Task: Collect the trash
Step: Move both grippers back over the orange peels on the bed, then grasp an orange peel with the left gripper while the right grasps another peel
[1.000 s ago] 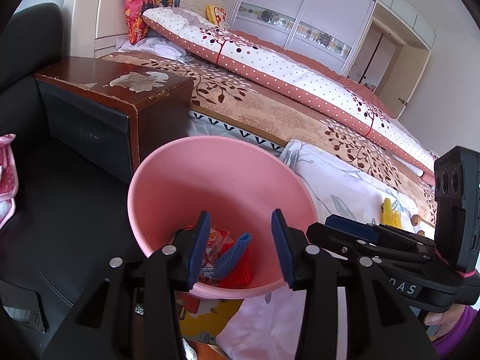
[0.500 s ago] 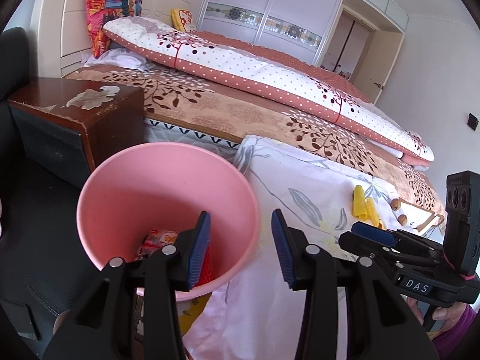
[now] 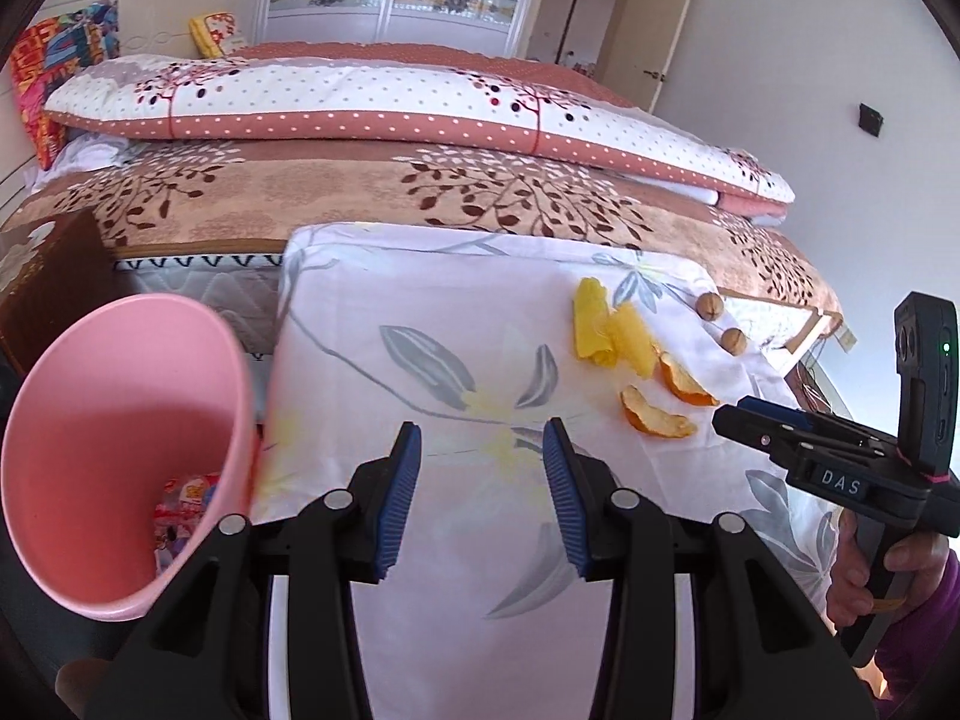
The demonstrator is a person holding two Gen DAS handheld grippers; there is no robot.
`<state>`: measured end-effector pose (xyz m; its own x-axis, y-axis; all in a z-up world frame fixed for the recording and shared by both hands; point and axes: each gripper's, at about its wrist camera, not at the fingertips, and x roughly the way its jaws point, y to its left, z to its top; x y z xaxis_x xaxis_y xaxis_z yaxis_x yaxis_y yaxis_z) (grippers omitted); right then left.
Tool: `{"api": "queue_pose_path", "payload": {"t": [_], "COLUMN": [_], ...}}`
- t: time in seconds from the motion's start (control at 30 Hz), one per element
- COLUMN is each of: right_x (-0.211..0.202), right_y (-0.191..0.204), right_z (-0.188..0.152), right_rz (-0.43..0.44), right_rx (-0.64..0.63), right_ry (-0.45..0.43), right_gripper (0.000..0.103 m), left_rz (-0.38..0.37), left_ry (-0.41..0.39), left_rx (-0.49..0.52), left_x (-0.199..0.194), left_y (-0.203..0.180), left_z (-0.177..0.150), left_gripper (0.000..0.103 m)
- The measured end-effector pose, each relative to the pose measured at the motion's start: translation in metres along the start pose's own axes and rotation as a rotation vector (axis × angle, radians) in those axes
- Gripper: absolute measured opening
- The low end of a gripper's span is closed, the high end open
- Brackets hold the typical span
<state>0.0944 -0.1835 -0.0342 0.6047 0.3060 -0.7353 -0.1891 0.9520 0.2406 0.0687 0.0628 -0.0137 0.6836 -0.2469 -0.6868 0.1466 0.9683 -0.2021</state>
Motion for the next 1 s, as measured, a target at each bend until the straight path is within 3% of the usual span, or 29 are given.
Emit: {"api": "queue_pose_path", "payload": {"t": [0.33,0.5,0.77,0.93,1.0], "right_x": [0.004,0.012,0.022,0.028,0.030], "right_y": [-0.037,-0.044,-0.046,-0.048,-0.047], "right_z": [-0.006,-0.005,0.000,0.002,0.003], "right_rz": [-0.026,-0.020,-0.017,-0.017,-0.019], "right_rx": [0.083,0.104,0.107,0.117,0.117], "right_ry": [0.012,0.031,0.043,0.058,0.059], "right_gripper": [0.043,0.045,0.045,0.046,0.046], "left_rz": [-0.120,-0.113,-0.119,-0.099,-0.094], "left_ry": [0.121,0.172,0.221,0.234,0.233], "left_rx": [0.087,0.100,0.033,0.048,0.045], "left_x": [0.068,0.100,0.127,0.135,0.135], "left_y": [-0.064,-0.079,-0.079,-0.085,-0.084], "left_z": [0.006,0.009,0.015,0.015,0.014], "left_gripper": [0.042,0.042,0.041,0.013,0.010]}}
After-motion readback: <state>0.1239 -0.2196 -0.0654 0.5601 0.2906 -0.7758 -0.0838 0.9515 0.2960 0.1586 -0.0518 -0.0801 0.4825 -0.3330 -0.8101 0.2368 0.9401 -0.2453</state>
